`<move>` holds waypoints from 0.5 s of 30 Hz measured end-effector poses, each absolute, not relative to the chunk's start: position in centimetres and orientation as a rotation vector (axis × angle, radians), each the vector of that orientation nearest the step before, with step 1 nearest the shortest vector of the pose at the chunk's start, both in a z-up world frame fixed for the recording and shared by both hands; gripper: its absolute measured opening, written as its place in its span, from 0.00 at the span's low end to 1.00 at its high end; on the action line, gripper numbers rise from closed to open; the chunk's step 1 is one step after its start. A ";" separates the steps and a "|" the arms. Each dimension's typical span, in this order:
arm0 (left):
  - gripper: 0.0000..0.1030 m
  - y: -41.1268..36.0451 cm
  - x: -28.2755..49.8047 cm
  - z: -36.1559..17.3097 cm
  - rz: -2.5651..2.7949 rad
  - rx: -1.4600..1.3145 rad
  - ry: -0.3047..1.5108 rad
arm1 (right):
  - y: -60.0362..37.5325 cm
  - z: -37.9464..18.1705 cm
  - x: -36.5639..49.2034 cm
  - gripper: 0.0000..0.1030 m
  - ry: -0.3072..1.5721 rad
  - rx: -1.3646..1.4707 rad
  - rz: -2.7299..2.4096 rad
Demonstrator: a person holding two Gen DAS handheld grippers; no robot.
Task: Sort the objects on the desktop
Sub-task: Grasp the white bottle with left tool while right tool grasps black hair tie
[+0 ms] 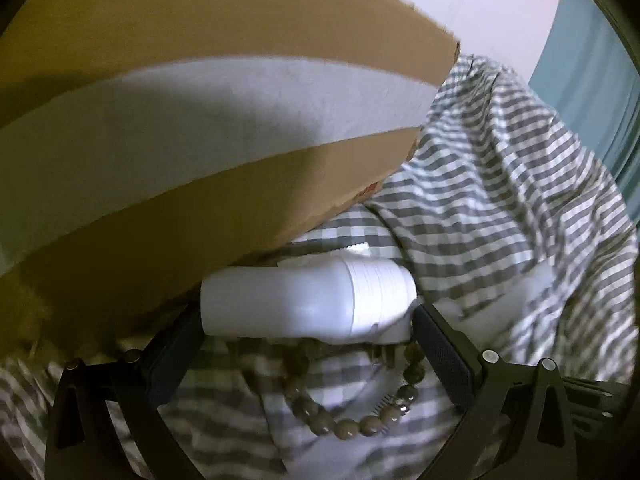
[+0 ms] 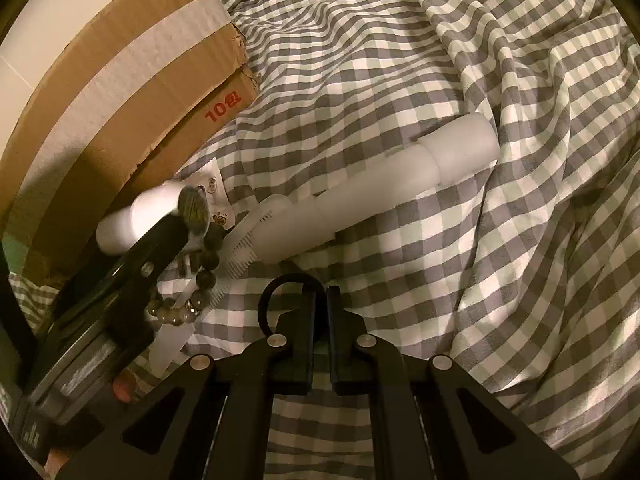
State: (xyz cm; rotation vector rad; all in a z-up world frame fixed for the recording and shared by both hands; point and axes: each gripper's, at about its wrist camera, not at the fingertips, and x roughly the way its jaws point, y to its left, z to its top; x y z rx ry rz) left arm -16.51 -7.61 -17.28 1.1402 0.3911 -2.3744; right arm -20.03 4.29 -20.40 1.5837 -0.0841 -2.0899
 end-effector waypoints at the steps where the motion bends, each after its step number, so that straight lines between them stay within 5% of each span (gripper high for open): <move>1: 1.00 -7.8 -16.6 -17.5 -2.379 1.154 0.397 | 4.3 -20.4 -20.1 0.05 -0.086 1.585 -2.091; 15: 0.99 -6.8 -12.7 -15.2 -2.464 1.130 0.403 | 4.8 -18.7 -18.8 0.05 -0.079 1.537 -2.154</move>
